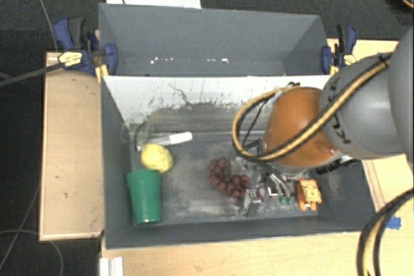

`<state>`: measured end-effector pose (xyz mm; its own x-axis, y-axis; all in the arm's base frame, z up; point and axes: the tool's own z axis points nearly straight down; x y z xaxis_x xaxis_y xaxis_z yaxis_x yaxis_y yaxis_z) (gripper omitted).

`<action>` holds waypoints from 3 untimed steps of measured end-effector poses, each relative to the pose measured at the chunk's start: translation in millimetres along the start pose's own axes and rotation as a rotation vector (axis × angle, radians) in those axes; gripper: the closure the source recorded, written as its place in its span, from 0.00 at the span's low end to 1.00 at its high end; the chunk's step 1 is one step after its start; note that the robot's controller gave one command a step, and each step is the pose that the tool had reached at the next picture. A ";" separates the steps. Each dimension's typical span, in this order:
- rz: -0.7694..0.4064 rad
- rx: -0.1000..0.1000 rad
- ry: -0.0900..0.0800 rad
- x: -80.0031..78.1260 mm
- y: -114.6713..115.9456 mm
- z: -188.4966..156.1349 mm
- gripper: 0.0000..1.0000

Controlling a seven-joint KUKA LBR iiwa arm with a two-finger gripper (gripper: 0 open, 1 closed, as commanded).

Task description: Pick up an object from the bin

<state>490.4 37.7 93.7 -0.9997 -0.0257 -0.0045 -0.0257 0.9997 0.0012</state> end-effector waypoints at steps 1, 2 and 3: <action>0.026 -0.001 0.000 -20.9 17.5 5.3 1.00; 0.026 -0.001 0.000 -20.9 17.4 5.3 1.00; -0.031 0.001 -0.008 -50.0 -27.9 -46.9 1.00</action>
Offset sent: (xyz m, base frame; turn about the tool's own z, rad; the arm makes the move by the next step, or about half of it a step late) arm 0.0000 0.0000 0.0000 0.0000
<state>541.0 11.1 140.8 -0.9983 -0.0568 -0.0123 -0.0568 0.9984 0.0004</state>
